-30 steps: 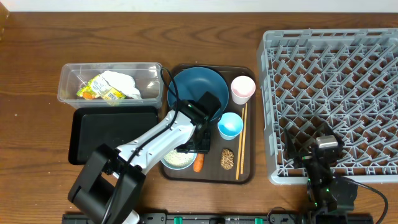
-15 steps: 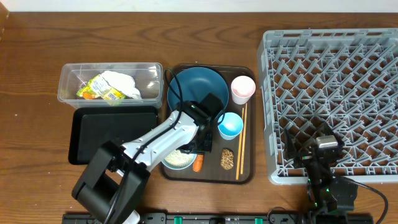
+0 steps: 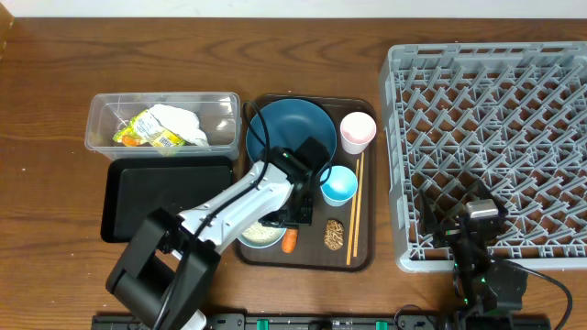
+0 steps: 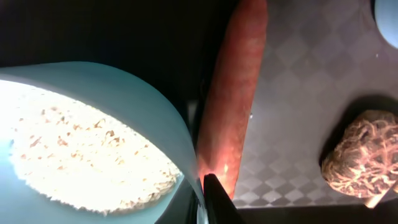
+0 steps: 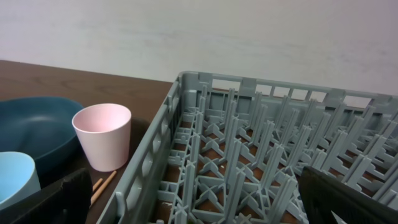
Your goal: Sort waste into correct bins and load items into the dishwasher rack
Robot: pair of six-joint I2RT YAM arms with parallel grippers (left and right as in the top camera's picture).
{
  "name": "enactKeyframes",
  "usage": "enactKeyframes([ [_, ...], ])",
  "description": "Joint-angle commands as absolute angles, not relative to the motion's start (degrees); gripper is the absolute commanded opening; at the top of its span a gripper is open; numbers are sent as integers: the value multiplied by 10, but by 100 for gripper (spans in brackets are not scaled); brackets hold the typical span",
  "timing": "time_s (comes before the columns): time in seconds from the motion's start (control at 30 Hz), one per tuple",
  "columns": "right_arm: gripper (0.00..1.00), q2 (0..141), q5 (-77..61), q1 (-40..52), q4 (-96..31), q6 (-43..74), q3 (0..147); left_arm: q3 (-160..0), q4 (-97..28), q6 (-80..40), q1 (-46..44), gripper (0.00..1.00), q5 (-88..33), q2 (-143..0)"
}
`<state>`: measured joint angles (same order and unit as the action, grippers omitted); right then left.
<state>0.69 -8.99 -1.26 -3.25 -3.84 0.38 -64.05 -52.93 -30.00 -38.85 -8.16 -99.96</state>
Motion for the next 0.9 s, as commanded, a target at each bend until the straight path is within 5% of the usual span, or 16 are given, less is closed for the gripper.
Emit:
enactKeyframes([
  [0.0, 99, 5, -92, -10, -35, -46, 3, -660, -544, -292, -388, 6, -70, -1002],
  [0.87, 99, 5, -92, -10, -35, -46, 3, -660, -565, -277, -388, 6, -68, -908],
])
